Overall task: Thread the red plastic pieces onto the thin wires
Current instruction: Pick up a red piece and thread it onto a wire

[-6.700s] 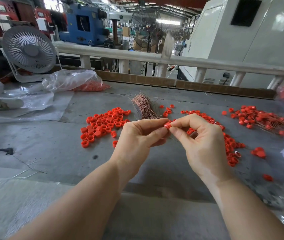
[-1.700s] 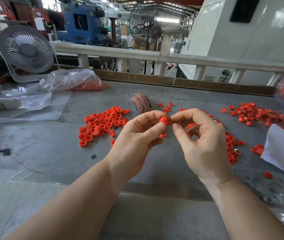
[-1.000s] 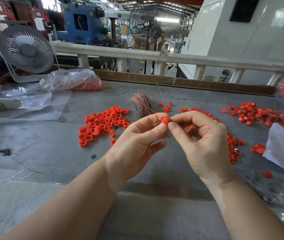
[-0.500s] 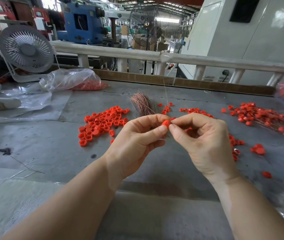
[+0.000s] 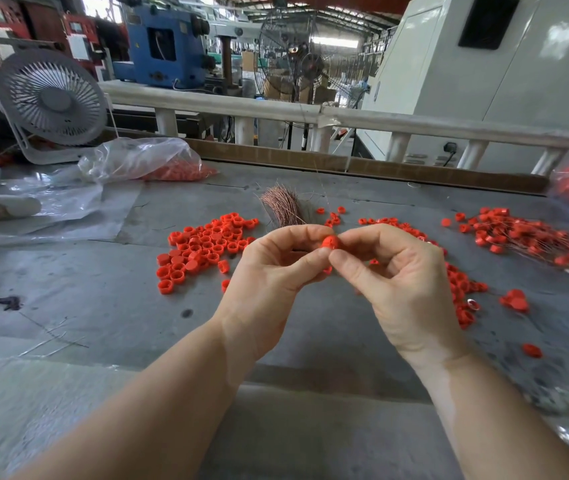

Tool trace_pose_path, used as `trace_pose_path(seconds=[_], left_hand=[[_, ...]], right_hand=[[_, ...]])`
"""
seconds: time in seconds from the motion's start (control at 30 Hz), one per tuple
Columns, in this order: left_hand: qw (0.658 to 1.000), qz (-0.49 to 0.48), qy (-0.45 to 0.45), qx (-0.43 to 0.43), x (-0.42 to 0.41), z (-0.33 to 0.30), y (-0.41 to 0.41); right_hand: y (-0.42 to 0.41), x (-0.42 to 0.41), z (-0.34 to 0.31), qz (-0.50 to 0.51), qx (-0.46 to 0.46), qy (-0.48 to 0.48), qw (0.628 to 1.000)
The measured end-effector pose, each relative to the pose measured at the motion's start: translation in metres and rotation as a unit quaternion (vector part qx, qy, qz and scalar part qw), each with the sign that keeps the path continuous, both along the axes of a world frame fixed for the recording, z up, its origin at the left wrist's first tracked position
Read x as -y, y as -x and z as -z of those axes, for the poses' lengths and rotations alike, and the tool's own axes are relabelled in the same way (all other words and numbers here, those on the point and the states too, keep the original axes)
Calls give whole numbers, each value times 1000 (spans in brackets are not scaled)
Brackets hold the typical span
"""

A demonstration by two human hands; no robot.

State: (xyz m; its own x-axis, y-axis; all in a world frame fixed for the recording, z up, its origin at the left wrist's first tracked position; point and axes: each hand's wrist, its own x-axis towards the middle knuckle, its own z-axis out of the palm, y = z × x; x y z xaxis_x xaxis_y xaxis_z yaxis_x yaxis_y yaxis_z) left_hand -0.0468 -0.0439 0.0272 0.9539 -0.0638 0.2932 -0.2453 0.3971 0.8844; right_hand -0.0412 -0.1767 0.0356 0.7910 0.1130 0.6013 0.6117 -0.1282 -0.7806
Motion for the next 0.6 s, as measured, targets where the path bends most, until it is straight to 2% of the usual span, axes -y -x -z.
trace_pose_path(seconds=[0.27,0.6], left_hand=[[1000,-12,-16,19,-2,0,0],[999,-26,-27,37,-4,-1,2]], right_hand=[[0,0,-1,-1,3,-31,1000],[-1,0,0,-13,-25,-10,1000]])
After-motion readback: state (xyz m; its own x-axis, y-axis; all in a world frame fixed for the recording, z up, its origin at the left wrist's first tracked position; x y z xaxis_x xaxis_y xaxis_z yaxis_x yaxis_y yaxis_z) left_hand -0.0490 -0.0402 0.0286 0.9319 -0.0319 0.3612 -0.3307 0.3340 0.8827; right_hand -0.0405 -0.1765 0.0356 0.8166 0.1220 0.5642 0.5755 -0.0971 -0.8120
